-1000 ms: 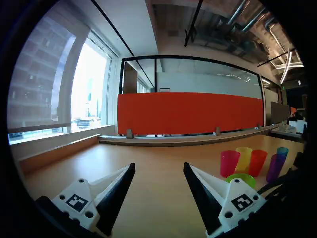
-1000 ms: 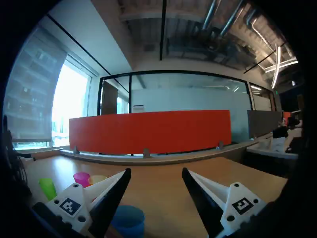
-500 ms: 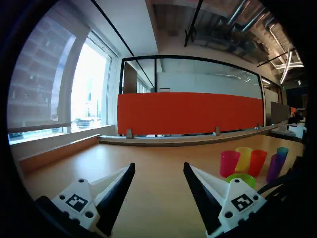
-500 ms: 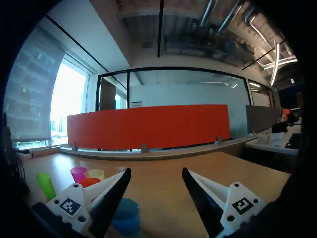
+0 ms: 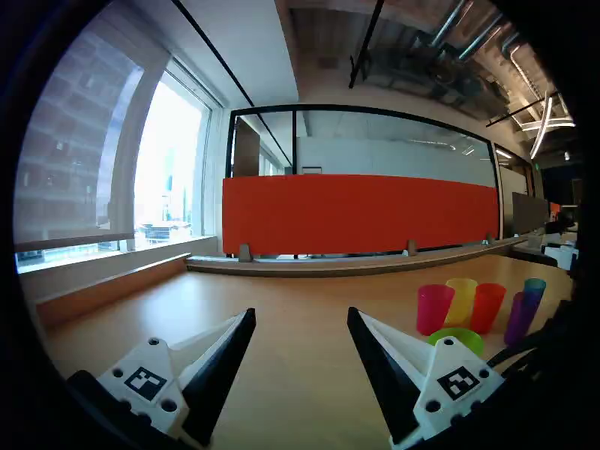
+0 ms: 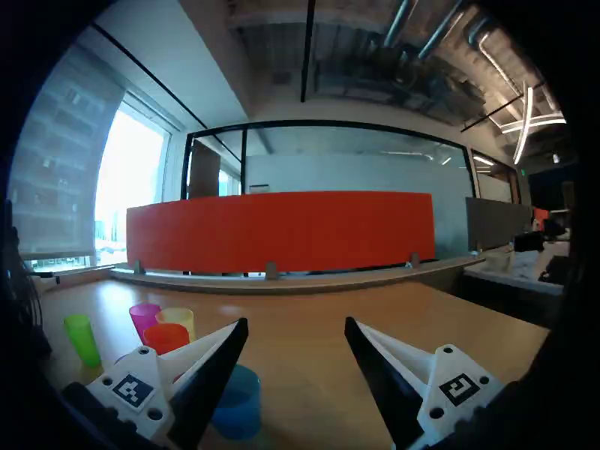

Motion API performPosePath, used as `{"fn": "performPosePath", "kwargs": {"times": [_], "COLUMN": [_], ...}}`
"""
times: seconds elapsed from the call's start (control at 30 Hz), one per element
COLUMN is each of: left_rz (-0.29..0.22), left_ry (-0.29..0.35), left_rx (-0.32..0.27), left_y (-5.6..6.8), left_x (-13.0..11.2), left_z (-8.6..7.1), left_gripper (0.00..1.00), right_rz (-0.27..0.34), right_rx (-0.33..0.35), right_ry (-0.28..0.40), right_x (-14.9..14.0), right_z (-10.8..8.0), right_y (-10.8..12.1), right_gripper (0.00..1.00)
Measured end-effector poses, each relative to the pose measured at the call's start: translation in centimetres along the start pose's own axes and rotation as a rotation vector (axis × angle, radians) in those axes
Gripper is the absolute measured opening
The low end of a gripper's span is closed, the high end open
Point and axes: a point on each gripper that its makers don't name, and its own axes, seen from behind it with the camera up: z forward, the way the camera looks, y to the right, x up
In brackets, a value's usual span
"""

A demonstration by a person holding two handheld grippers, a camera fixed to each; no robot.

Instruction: Pour water

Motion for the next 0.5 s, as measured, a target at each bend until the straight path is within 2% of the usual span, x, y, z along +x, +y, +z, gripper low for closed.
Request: {"fn": "performPosePath", "kwargs": {"times": [0.5], "left_rz": [0.000], "left_ry": [0.000], "left_rx": [0.000], "left_y": [-0.09], "left_x": [0.00], "left_z": [0.02], "left_gripper": [0.90], "right_rz": [-0.023], "right_rx": [0.004], "right_ry": [-0.019], "right_x": [-0.52], "right_z": [0.48], "right_y": [0.16], "right_gripper": [1.00]}}
